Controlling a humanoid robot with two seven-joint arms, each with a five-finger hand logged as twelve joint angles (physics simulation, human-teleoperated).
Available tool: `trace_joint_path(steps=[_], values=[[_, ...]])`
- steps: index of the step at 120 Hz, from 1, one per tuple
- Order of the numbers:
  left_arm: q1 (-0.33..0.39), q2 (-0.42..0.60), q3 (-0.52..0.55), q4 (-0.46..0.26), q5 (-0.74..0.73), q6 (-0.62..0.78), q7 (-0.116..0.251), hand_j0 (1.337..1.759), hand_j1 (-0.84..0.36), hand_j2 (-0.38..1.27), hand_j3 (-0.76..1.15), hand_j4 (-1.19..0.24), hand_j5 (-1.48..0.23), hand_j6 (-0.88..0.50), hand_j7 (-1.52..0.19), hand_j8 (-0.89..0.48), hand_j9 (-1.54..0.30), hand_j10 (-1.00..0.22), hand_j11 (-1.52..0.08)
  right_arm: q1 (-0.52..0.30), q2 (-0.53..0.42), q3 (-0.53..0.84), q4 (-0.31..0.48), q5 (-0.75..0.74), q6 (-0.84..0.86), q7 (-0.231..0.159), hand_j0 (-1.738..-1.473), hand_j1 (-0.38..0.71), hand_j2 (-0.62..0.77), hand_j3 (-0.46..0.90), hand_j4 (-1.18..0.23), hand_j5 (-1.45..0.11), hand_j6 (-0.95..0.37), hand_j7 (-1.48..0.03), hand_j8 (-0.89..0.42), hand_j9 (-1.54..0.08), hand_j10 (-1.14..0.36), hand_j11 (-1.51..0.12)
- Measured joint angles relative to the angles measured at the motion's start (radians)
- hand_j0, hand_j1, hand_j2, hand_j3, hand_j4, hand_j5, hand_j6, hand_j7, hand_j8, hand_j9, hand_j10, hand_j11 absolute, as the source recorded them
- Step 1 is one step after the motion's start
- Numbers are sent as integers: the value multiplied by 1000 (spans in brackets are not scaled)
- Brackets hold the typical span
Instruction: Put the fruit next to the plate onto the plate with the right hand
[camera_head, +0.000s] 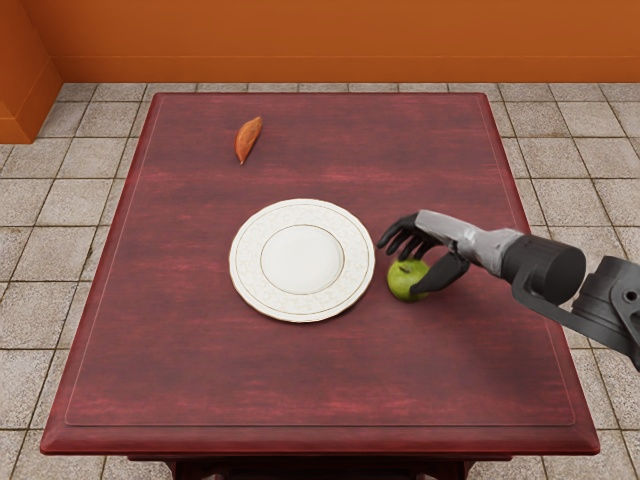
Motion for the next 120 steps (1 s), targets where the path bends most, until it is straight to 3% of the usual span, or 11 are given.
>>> trace_joint_path(steps=[16,24,38,42,50,60,68,72,92,110,120], values=[[0,0,0,0,0,0,0,1658,336,3,0,-12,-15,-12,-15,-12,-15,-12,-15,1,2,-11,-11,1,-4,0,-1658,164,-71,0,-477,-540,-455,-573,-619,-549,-593,-576],[0,0,0,0,0,0,0,1658,335,3,0,-12,-15,-12,-15,-12,-15,-12,-15,1,3,-14,-15,3,-8,1,-1657,155,-87,0,-483,-517,-452,-563,-625,-537,-573,-568],[0,0,0,0,0,0,0,1658,335,3,0,-12,-15,-12,-15,-12,-15,-12,-15,-2,5,-17,-22,3,-10,1,-1657,194,-105,0,-474,-485,-439,-537,-585,-519,-516,-551],[0,0,0,0,0,0,0,1658,335,3,0,-12,-15,-12,-15,-12,-15,-12,-15,-3,6,-20,-25,7,-9,1,-1658,248,-71,0,-459,-481,-429,-526,-503,-515,-471,-546],[0,0,0,0,0,0,0,1658,335,3,0,-12,-15,-12,-15,-12,-15,-12,-15,-6,8,-25,-32,13,-9,1,-1658,336,193,0,-431,-473,-411,-505,-445,-513,-427,-538],[0,0,0,0,0,0,0,1658,335,3,-1,-12,-15,-12,-15,-12,-15,-12,-15,-8,9,-31,-40,16,-8,1,-1655,367,175,0,-392,-466,-385,-475,-400,-510,-372,-530],[0,0,0,0,0,0,0,1658,335,3,-1,-12,-15,-12,-15,-12,-15,-12,-15,-8,9,-33,-44,17,-6,1,-1653,374,249,0,-362,-464,-367,-456,-367,-504,-339,-522],[0,0,0,0,0,0,0,1658,335,3,0,-12,-15,-12,-15,-12,-15,-12,-15,-8,9,-34,-45,15,-4,1,-1653,356,189,0,-356,-470,-365,-457,-359,-506,-334,-522],[0,0,0,0,0,0,0,1658,335,3,0,-12,-15,-12,-15,-12,-15,-12,-15,-8,8,-34,-48,16,-2,1,-1648,361,150,0,-426,-639,-450,-591,-271,-667,-354,-682],[0,0,0,0,0,0,0,1658,335,3,0,-12,-15,-12,-15,-12,-15,-12,-15,-7,5,-34,-48,37,0,0,-1645,379,222,0,-526,-791,-400,-734,-196,-811,-284,-832],[0,0,0,0,0,0,0,1658,336,3,0,-11,-15,-12,-15,-12,-15,-11,-15,-6,2,-34,-49,58,4,0,-1647,349,289,0,-592,-846,-437,-806,-228,-861,-315,-885]])
